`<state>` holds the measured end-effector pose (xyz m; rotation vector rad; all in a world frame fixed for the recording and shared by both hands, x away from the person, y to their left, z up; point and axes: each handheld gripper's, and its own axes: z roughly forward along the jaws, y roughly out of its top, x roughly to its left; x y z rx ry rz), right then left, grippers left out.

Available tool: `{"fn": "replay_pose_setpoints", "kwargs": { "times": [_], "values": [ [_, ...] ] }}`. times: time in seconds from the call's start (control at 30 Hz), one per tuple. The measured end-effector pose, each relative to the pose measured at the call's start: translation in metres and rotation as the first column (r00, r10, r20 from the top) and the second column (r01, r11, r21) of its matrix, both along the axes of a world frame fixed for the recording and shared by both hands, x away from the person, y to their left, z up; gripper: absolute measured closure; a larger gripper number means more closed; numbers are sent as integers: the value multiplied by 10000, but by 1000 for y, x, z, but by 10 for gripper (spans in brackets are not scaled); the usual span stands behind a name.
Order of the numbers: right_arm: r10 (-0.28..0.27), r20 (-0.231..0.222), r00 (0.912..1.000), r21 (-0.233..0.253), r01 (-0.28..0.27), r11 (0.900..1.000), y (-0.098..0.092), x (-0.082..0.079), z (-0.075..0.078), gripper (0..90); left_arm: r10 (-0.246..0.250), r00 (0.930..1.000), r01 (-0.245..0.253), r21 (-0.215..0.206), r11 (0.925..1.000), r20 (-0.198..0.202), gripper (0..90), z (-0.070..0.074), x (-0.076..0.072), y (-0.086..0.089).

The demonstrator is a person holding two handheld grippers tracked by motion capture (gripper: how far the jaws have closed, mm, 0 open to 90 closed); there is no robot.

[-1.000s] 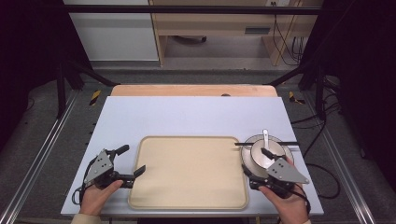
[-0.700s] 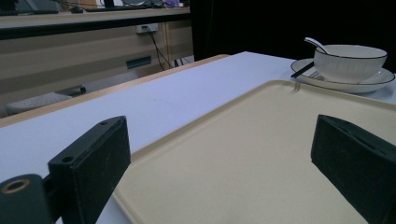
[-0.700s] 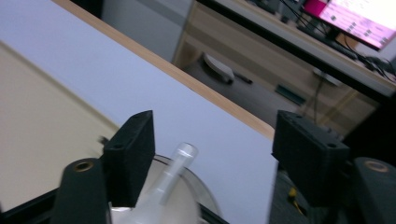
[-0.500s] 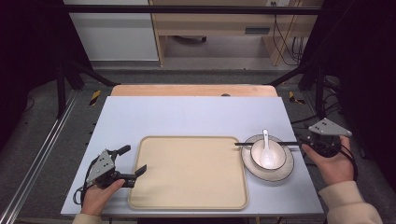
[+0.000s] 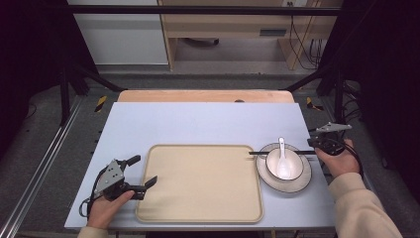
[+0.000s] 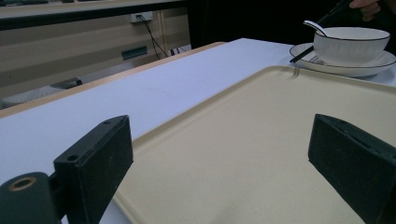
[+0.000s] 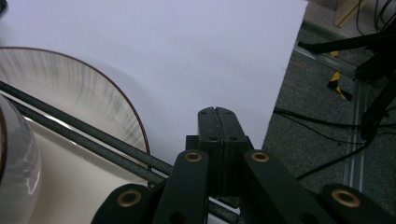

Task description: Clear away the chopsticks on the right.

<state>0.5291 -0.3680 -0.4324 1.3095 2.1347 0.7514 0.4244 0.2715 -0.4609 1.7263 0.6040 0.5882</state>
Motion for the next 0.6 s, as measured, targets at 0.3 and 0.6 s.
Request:
{"fn": "replay_pose_setpoints", "kwargs": {
  "times": [0.3,0.6],
  "values": [
    [122,-787,9968,-454,-158,9988,-2,-9,-6,900,-49,10000,49,58,10000,-50,67,0,0,0],
    [70,-1117,9937,-422,-117,9990,-8,-37,-11,900,-152,9998,154,160,9998,-111,69,-1,0,-2]
  ]
}}
